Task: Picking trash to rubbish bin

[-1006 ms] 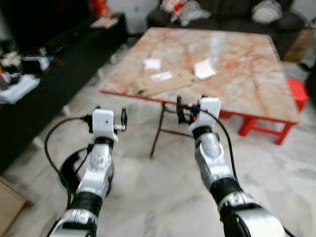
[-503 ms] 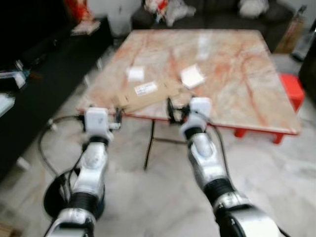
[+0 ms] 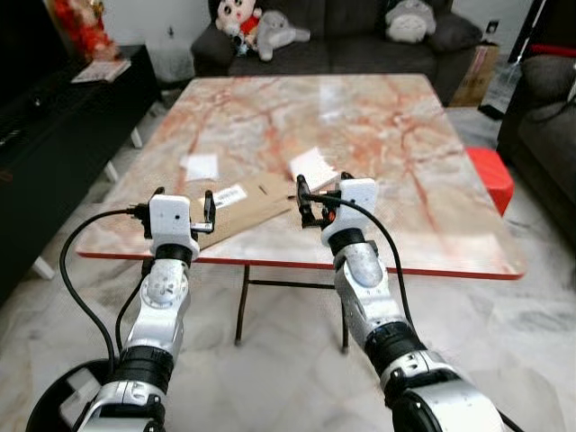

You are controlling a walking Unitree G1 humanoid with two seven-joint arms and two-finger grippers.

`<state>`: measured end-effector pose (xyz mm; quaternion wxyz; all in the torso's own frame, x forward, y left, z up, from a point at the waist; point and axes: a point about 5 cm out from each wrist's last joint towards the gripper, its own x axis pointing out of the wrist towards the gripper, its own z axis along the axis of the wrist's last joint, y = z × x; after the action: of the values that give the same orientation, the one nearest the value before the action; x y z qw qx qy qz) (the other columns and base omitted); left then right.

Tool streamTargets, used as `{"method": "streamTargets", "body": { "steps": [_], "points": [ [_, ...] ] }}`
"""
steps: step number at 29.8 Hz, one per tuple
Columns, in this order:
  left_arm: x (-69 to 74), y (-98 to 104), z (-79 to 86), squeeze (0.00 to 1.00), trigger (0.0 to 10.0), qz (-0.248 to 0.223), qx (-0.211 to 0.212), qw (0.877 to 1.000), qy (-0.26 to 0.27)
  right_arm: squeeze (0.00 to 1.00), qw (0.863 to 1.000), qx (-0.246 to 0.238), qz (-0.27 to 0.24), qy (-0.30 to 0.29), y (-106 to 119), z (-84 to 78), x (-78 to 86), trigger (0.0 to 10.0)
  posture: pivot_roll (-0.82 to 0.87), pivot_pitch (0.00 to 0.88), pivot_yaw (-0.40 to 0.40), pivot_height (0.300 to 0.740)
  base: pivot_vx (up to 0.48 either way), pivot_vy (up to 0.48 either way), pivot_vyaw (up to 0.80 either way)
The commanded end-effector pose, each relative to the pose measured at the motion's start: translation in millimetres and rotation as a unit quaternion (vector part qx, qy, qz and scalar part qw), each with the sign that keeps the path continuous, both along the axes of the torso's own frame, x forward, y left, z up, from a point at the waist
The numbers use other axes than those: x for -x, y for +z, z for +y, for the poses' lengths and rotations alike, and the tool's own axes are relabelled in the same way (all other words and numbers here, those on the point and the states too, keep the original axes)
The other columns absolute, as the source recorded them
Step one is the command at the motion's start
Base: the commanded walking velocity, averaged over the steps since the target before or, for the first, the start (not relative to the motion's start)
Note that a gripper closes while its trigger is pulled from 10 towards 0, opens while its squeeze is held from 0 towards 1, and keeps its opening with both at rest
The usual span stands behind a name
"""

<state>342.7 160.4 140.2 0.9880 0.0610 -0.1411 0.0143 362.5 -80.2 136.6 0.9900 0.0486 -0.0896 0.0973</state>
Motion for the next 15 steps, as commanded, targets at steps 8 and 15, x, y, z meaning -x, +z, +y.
{"method": "streamTargets", "body": {
  "steps": [8,15],
  "points": [
    [-0.6,3.1,4.8,0.0,10.0,-0.002,-0.005,1.0,0.002,0.0,1.0,-0.003,-0.005,0.007,3.8,5.9,-0.2,10.0,-0.03,0.0,0.022,0.74,0.43,0.0,0.0],
    [-0.2,2.8,3.5,0.0,10.0,-0.004,-0.002,1.0,0.001,0.0,1.0,-0.003,-0.003,0.008,2.6,5.5,0.1,10.0,-0.03,0.0,0.022,0.74,0.298,0.0,0.0]
  ]
}}
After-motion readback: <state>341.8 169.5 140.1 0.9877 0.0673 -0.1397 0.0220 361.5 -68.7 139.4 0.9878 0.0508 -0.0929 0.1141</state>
